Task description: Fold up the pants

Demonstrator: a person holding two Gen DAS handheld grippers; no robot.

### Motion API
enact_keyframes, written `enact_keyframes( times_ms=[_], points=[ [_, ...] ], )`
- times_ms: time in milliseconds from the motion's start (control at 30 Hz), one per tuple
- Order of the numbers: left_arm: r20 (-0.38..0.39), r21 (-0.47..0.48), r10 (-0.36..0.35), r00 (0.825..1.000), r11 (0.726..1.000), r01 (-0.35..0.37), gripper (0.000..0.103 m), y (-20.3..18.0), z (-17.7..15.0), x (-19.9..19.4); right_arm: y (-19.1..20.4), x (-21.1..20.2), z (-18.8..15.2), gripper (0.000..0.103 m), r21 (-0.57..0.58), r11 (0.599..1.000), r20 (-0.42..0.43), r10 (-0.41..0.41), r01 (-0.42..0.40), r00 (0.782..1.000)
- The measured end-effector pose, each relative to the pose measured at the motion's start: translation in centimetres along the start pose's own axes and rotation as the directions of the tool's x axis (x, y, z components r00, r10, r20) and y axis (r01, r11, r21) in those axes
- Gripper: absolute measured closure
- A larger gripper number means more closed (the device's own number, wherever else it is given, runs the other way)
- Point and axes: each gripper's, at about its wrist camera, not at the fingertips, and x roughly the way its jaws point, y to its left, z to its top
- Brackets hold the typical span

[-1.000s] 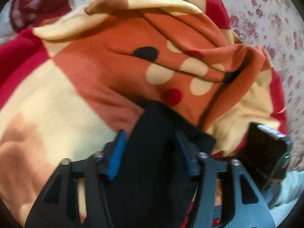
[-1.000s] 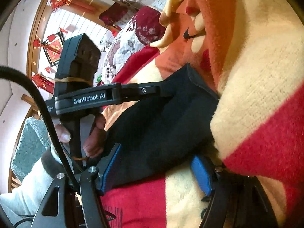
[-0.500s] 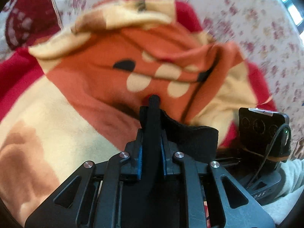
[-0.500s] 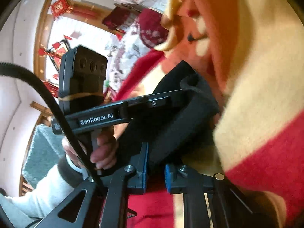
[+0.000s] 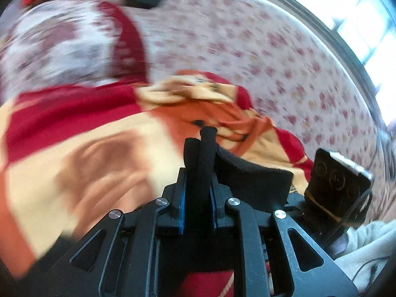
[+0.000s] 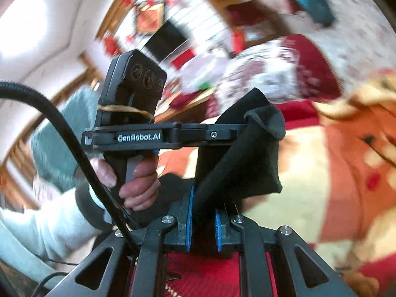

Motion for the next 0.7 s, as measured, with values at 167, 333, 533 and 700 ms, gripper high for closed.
enact_keyframes(
  times_ms=[167, 333, 533, 700],
  points=[
    [0.075, -0.230, 0.223, 0.972, 0.952, -0.200, 0.082, 6.3, -5.0, -7.4, 2.9, 7.5, -1.5, 0.087, -0.083, 0.995, -0.175, 0.045, -0.060, 0.983],
    [0.116, -0.367, 0.303, 0.946, 0.898, -0.243, 0.066, 8.8, -9.3, -12.6, 4.1, 14.1, -3.5, 0.070, -0.047, 0.992, -0.369, 0.094, -0.119, 0.925],
    [0.104, -0.366, 0.350, 0.931, 0.884, -0.292, 0.064, 7.1, -12.3, -12.9, 3.7, 9.2, -1.7, 0.059, -0.050, 0.992, -0.264, 0.099, -0.116, 0.960],
    [0.066, -0.373, 0.414, 0.908, 0.854, -0.362, 0.052, 5.3, -14.0, -11.0, -1.2, 5.9, -0.2, 0.051, 0.033, 0.998, -0.183, -0.048, 0.055, 0.982]
  ],
)
